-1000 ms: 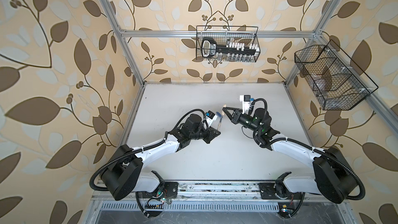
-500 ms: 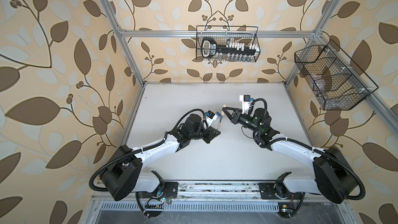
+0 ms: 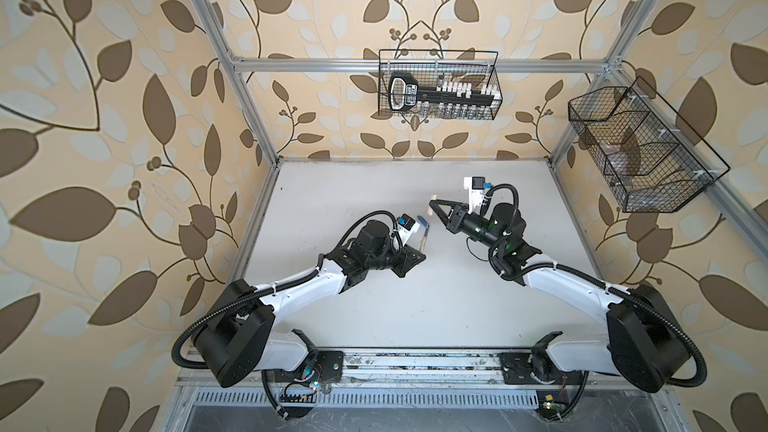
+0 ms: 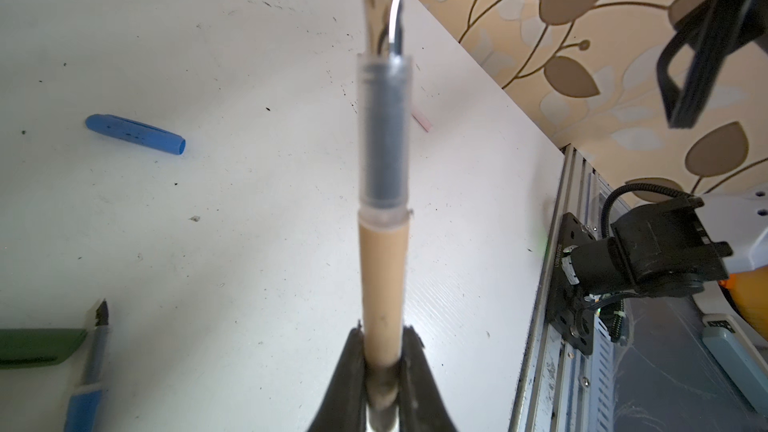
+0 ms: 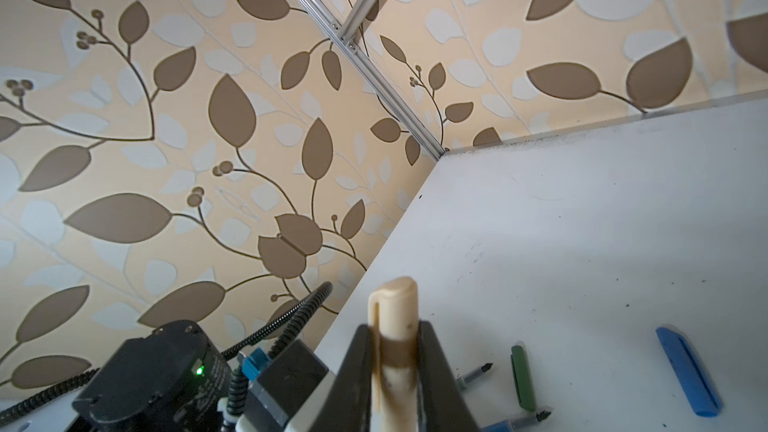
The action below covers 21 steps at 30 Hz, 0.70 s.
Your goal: Insert the pens into the pen caps
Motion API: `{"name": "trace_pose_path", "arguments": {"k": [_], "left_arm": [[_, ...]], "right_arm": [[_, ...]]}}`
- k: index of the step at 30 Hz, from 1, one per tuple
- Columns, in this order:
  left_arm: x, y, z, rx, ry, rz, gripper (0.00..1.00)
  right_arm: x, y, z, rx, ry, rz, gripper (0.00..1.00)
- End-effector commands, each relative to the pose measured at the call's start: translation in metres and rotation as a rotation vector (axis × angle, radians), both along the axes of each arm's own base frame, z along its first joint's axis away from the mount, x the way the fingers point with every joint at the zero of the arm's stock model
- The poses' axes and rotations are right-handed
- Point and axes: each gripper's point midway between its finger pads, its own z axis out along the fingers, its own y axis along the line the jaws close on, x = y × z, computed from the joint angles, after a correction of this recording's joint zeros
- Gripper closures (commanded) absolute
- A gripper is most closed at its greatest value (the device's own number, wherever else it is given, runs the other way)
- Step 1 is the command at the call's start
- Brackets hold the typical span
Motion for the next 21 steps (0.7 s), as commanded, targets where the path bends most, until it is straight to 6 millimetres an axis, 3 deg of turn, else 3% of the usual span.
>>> {"name": "trace_pose_path", "arguments": {"k": [1,13,21], "left_arm": [[0.001,-0.004,0.026,-0.030,-0.075,-0.012,0.85],[0.001,-0.004,0.027,-0.033,-0.075,-0.011,0.86],[0.000,-0.004,0.028,-0.036,-0.078,-0.011,0.85]], "right_arm": [[0.001,0.003,0.010,0.001,-0.026,0.020,0.82],[-0.013,0.003,-0.024,-0.032,0.043,0.025,0.82],[-0.015,0.006,-0.035,-0.024,0.062,0.027,0.82]]}}
